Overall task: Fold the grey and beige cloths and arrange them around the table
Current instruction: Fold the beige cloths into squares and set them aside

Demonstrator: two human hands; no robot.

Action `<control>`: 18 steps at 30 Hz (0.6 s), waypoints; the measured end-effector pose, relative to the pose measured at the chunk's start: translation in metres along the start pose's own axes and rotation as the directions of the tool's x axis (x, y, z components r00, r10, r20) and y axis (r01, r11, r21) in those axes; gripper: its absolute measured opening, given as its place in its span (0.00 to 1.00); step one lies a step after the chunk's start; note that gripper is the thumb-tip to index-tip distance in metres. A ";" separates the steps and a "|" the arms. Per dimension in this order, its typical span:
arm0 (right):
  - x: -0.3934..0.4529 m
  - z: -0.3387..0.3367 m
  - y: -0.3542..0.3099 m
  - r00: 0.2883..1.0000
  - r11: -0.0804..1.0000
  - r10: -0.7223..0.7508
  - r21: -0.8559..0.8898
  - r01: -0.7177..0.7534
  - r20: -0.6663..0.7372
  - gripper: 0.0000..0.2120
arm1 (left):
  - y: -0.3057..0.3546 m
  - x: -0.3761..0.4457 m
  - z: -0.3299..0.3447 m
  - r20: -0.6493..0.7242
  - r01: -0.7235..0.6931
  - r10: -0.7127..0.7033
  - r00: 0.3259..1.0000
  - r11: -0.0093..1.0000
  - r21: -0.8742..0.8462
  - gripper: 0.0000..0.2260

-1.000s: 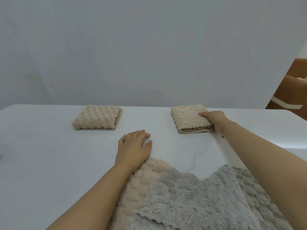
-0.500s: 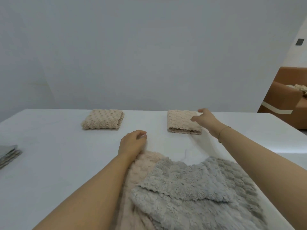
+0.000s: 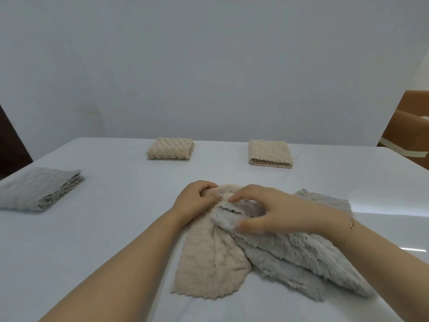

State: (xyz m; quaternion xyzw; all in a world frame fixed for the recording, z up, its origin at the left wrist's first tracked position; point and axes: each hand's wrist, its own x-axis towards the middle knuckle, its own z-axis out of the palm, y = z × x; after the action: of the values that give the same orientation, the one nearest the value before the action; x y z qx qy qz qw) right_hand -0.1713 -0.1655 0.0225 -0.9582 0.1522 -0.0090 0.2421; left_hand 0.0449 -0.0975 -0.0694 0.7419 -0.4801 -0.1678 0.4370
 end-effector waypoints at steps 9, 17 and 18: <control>0.013 0.034 -0.005 0.975 0.972 -0.088 -0.232 0.039 -0.206 0.22 | -0.012 -0.027 -0.021 -0.169 -0.005 0.011 0.986 0.999 0.032 0.06; 0.058 0.032 -0.029 0.955 0.966 -0.099 -0.257 0.025 -0.280 0.17 | -0.040 -0.054 -0.078 -0.330 0.079 -0.105 0.938 0.993 -0.093 0.07; 0.065 0.033 -0.031 0.956 0.965 -0.084 -0.263 0.007 -0.282 0.16 | -0.043 -0.056 -0.084 -0.353 0.086 -0.122 0.928 0.989 -0.116 0.07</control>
State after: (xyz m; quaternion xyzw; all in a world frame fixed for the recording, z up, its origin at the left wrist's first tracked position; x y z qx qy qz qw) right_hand -0.0973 -0.1434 0.0041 -0.9730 0.1639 -0.1355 0.0896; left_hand 0.0987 -0.0016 -0.0666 0.7621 -0.3432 -0.0759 0.5438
